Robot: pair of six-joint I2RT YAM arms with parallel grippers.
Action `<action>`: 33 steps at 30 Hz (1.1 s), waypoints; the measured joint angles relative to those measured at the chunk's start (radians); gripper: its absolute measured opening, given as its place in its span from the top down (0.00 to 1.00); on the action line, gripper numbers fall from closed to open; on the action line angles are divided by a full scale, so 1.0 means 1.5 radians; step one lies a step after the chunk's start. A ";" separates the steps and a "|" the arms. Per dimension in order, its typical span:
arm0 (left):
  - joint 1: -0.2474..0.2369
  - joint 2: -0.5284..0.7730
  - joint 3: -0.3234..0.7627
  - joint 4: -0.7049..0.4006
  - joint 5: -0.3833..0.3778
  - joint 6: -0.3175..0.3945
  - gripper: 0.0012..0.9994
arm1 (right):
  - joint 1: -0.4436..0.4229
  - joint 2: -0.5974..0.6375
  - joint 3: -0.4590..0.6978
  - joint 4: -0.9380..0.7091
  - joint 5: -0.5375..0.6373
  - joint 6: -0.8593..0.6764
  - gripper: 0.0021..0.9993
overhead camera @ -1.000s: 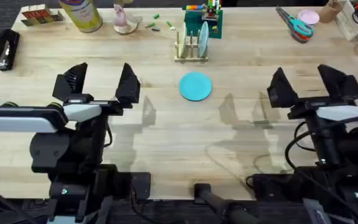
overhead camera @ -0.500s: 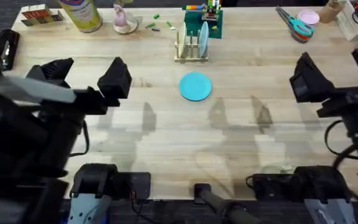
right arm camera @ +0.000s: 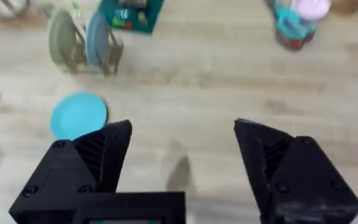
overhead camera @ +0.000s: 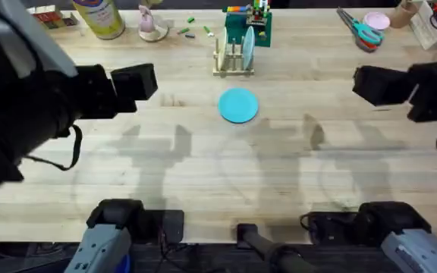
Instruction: Pick up the plates from the table one by one and place each into a slot on the dish rack.
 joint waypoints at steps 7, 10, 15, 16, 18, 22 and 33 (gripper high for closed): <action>0.000 0.097 0.066 -0.093 0.018 0.000 0.01 | 0.000 0.188 0.128 -0.156 -0.011 0.000 0.00; 0.000 0.137 0.090 -0.123 0.023 0.000 0.01 | 0.001 0.256 0.166 -0.193 -0.012 0.000 0.00; 0.000 0.182 0.101 -0.130 0.029 0.000 0.01 | 0.001 0.330 0.187 -0.199 -0.012 0.000 0.00; 0.000 0.190 0.102 -0.130 0.030 0.000 0.01 | 0.001 0.339 0.187 -0.200 -0.012 0.000 0.00; 0.000 0.203 0.102 -0.130 0.032 0.000 0.01 | 0.001 0.351 0.187 -0.201 -0.012 0.000 0.00; 0.000 0.225 0.102 -0.130 0.032 0.000 0.01 | 0.001 0.359 0.187 -0.201 -0.012 0.000 0.00; 0.000 0.241 0.102 -0.116 0.041 -0.002 0.01 | 0.001 0.359 0.188 -0.200 -0.012 0.000 0.00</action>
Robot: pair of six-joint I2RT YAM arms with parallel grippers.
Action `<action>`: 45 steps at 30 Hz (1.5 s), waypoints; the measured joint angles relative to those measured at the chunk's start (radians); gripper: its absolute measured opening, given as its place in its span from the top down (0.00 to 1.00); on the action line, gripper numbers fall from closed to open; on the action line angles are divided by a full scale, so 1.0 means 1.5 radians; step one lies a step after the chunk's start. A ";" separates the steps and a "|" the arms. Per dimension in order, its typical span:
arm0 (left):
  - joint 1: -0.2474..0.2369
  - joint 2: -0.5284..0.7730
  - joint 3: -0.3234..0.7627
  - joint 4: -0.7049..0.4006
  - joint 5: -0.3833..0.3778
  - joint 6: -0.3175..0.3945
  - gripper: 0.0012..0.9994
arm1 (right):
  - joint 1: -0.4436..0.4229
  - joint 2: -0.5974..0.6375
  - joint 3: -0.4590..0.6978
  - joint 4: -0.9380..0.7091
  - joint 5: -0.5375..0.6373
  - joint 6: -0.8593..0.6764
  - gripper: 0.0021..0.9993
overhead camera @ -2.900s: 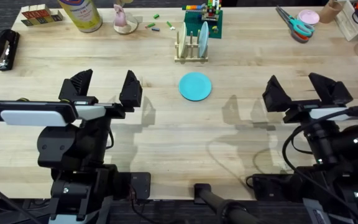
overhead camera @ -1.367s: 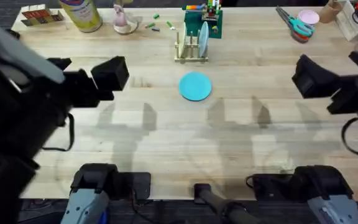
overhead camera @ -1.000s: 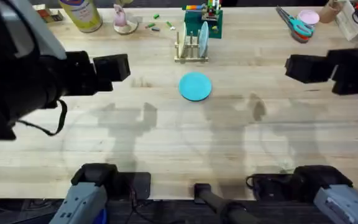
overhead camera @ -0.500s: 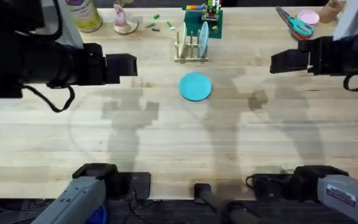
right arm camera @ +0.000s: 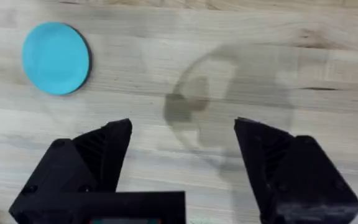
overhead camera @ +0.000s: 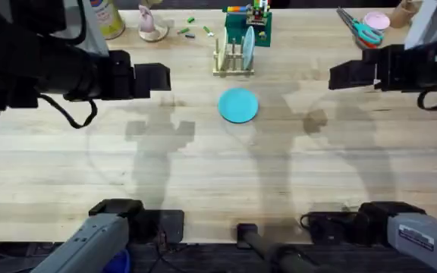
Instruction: Pick up the plates from the table one by one and place each into a slot on the dish rack.
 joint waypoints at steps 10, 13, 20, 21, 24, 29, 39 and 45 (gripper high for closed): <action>0.002 0.001 0.000 0.070 0.189 -0.015 0.96 | 0.000 0.000 0.000 0.000 0.000 0.000 0.00; 0.002 0.007 0.000 0.086 0.272 -0.029 0.96 | 0.000 0.000 0.000 0.000 0.000 0.000 0.00; 0.002 0.038 0.000 0.090 0.420 -0.043 0.96 | 0.000 0.000 0.000 0.000 0.000 0.000 0.00; 0.002 0.043 0.000 0.092 0.433 -0.044 0.96 | 0.000 0.000 0.000 0.000 0.000 0.000 0.00; 0.002 0.058 0.000 0.103 0.457 -0.046 0.96 | 0.000 0.000 0.001 0.000 0.000 0.000 0.00; -0.006 0.092 0.000 0.114 0.474 -0.046 0.96 | 0.000 0.000 0.001 0.000 0.000 0.000 0.00; -0.062 0.151 -0.033 0.182 0.482 -0.048 0.96 | 0.000 0.000 0.001 0.000 0.000 0.000 0.00; -0.063 0.179 -0.092 0.268 0.484 -0.054 0.96 | 0.000 0.000 0.001 0.000 0.000 0.000 0.00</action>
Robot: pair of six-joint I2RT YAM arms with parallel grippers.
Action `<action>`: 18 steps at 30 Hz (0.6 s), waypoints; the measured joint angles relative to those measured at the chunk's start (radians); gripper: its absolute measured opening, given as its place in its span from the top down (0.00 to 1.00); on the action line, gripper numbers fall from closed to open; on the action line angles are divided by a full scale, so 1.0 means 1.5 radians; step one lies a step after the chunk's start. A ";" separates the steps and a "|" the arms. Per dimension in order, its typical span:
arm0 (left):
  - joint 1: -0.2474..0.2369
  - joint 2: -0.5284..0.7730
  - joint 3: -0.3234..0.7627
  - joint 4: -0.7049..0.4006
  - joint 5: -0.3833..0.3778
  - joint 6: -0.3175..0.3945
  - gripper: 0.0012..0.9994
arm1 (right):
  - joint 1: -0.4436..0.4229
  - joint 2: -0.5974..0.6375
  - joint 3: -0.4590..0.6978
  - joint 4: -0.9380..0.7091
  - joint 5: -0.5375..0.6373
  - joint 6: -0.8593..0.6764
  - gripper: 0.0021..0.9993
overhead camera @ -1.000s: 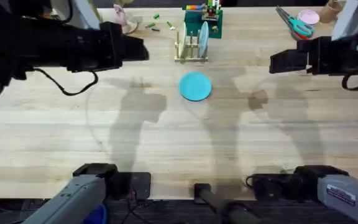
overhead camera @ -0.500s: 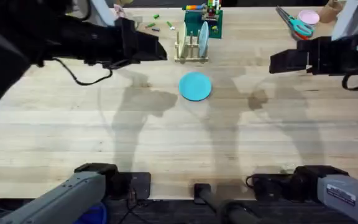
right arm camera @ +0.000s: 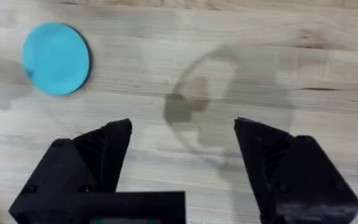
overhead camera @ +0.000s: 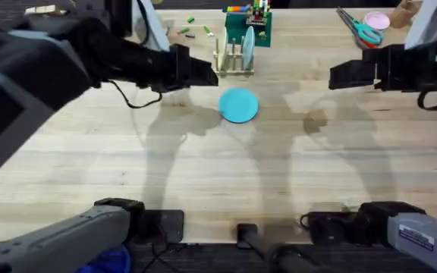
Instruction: Pick up the plates from the table one by one and place each into a slot on the dish rack.
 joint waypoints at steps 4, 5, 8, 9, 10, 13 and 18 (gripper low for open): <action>-0.013 0.034 -0.021 0.034 0.001 -0.006 0.96 | 0.000 0.000 0.000 0.000 0.000 0.000 0.00; -0.018 0.046 -0.023 0.041 0.001 -0.007 0.96 | 0.000 0.000 0.000 0.000 0.000 0.000 0.00; -0.029 0.079 -0.025 0.061 0.001 -0.009 0.96 | 0.000 0.000 0.000 0.000 0.000 0.000 0.00; -0.032 0.093 -0.025 0.069 0.001 -0.009 0.96 | 0.000 0.000 0.000 0.000 0.000 0.000 0.00; -0.034 0.105 -0.025 0.076 0.001 -0.009 0.96 | 0.000 0.000 0.000 0.000 0.000 0.000 0.00; -0.034 0.141 -0.025 0.093 0.001 -0.009 0.96 | 0.000 0.000 0.000 0.000 0.000 0.000 0.00; -0.034 0.202 -0.025 0.123 0.001 -0.007 0.96 | 0.000 0.000 0.000 0.000 0.000 0.000 0.00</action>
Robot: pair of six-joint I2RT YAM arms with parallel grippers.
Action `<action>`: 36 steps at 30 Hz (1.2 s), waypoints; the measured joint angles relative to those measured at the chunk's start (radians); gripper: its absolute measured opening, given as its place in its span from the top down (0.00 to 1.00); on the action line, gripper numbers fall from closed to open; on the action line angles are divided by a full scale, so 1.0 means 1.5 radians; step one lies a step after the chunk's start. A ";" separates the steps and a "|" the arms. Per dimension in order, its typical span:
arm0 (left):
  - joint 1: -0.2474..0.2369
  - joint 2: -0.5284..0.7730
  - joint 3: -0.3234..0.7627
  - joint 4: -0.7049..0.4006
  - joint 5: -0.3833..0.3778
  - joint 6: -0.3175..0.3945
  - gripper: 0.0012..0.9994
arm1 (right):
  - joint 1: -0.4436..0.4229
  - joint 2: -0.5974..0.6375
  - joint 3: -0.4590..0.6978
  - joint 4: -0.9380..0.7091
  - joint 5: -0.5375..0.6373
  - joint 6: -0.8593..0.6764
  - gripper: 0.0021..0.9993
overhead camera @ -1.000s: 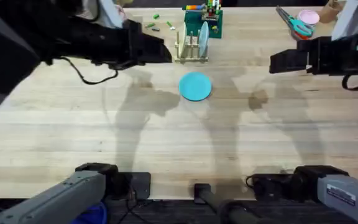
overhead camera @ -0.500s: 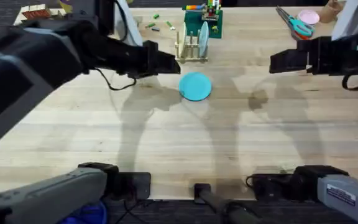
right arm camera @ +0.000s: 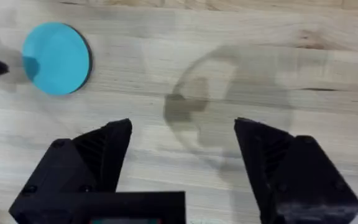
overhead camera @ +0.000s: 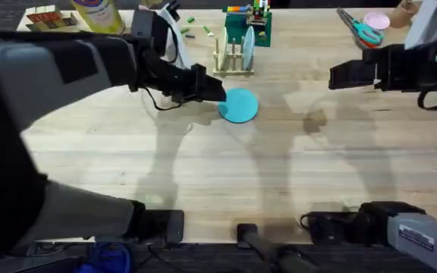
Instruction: Pick up the plates from the table one by one and place each into a slot on the dish rack.
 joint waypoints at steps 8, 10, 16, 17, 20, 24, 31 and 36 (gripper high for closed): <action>0.000 0.083 0.000 0.054 0.012 0.002 0.96 | 0.000 0.000 0.000 0.000 0.000 0.000 0.00; 0.000 0.096 0.000 0.067 0.013 0.002 0.96 | 0.000 0.000 0.000 0.000 0.000 0.000 0.00; 0.000 0.118 0.000 0.083 0.015 0.002 0.96 | 0.000 0.000 0.000 0.000 0.000 0.000 0.00; 0.000 0.121 0.000 0.084 0.017 0.002 0.96 | 0.000 0.000 0.000 0.000 0.000 0.000 0.00; 0.000 0.133 0.000 0.087 0.029 0.002 0.96 | 0.000 0.000 0.000 0.000 0.000 0.000 0.00; 0.002 0.160 0.002 0.090 0.062 0.002 0.96 | 0.000 0.000 0.000 0.000 0.000 0.000 0.00; 0.003 0.169 0.005 0.087 0.078 0.002 0.96 | 0.000 0.000 0.000 0.000 0.000 0.000 0.00; 0.003 0.169 0.005 0.087 0.078 0.002 0.96 | 0.000 0.000 0.000 0.000 0.000 0.000 0.00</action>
